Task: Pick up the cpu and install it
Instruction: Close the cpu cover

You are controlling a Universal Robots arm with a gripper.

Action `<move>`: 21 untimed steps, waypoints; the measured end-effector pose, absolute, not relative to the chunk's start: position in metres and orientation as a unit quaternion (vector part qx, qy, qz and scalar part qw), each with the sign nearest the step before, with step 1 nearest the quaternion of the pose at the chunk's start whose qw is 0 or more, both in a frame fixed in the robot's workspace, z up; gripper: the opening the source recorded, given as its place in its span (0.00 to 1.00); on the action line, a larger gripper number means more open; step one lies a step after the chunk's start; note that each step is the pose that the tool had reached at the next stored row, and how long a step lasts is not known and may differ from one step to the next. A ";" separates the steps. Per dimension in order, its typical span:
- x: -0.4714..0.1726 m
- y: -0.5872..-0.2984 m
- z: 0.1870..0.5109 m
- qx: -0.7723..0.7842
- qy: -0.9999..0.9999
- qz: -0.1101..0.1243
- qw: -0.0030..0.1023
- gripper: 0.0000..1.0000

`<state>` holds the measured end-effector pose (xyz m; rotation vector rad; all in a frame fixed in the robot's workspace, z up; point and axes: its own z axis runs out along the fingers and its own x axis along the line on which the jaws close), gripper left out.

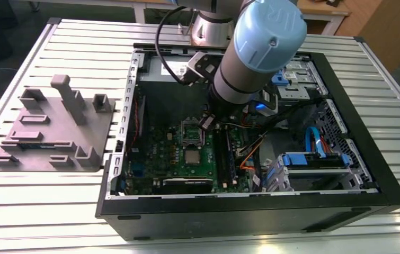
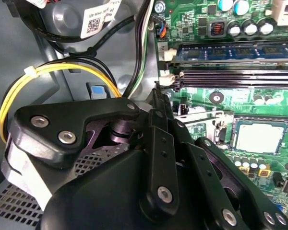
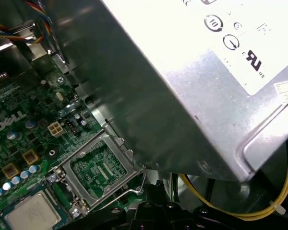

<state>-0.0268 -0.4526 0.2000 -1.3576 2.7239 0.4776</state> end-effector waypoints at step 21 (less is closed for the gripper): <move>-0.033 -0.451 0.203 -0.442 0.886 0.136 0.020 0.11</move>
